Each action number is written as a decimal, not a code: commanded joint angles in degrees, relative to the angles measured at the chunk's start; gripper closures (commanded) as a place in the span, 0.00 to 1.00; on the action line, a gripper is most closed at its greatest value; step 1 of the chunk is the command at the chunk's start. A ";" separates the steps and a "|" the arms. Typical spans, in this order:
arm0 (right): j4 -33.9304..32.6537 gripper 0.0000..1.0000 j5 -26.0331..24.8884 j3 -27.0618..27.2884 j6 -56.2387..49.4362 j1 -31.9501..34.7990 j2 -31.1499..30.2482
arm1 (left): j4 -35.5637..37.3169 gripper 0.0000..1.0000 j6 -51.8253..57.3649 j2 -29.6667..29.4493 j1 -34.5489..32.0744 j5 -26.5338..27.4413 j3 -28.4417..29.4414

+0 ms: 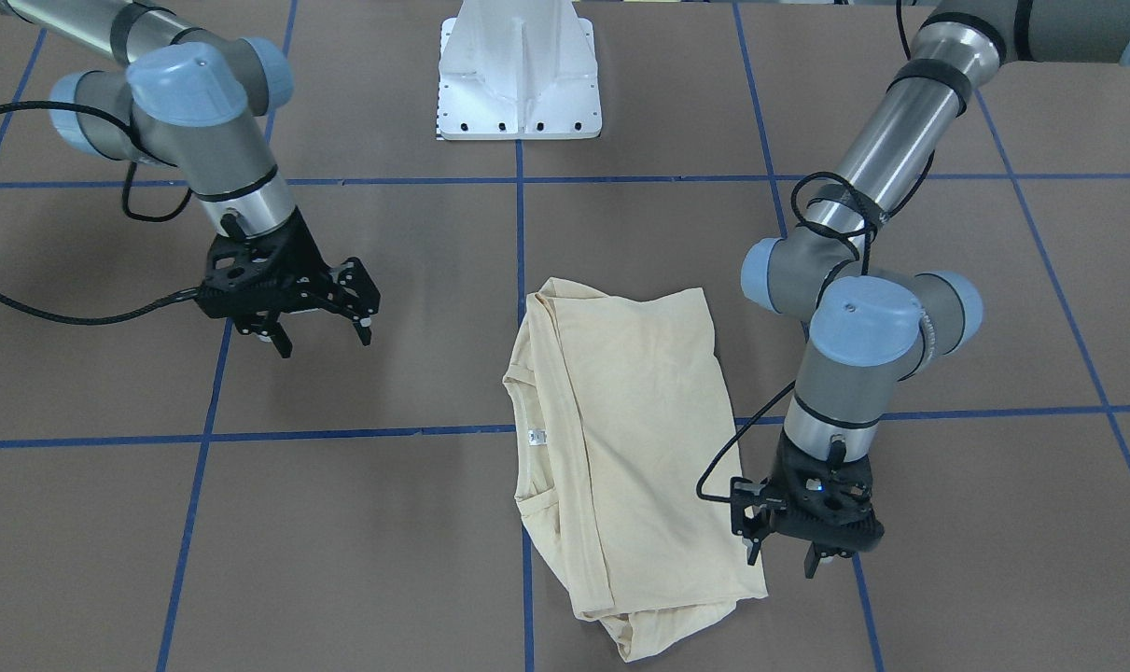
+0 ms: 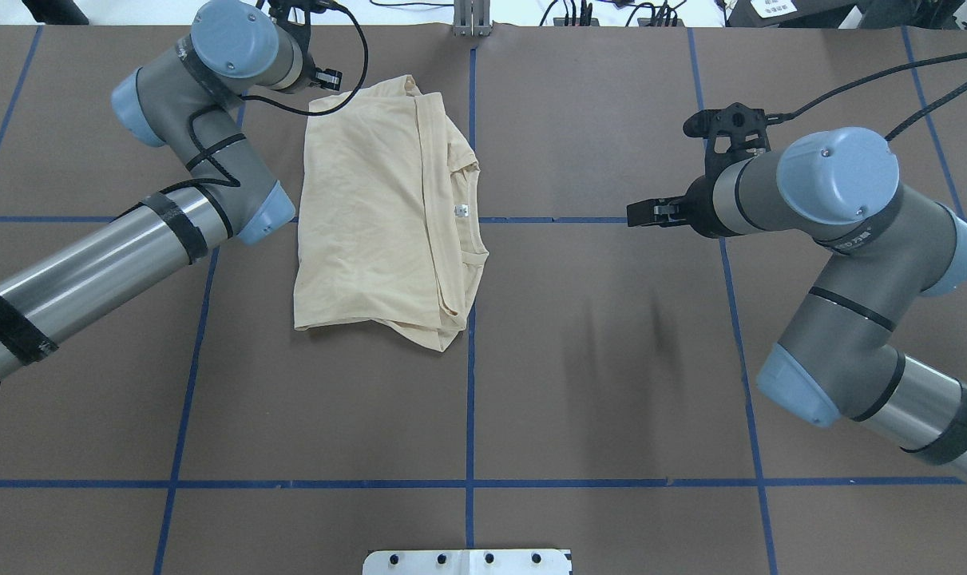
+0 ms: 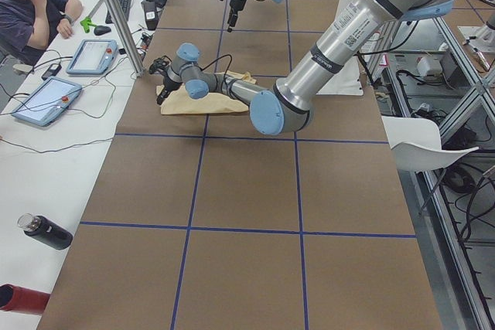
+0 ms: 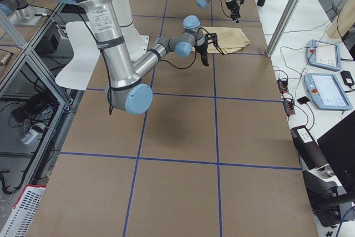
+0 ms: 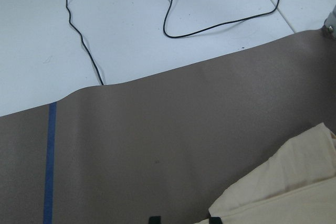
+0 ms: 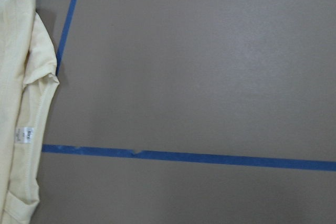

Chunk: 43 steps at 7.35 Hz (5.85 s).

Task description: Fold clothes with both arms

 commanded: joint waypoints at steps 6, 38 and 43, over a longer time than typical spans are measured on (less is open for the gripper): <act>-3.97 0.34 -14.17 -22.01 15.85 -10.74 21.01 | -0.40 0.00 -0.19 10.62 0.32 -2.08 -14.25; -23.11 0.00 -14.97 -16.91 6.37 -14.00 19.51 | -0.40 0.00 -0.28 11.06 0.41 -2.43 -14.96; -26.82 0.00 -14.88 -17.88 4.95 -13.82 19.95 | -0.40 0.00 -0.28 12.56 0.41 -3.21 -16.45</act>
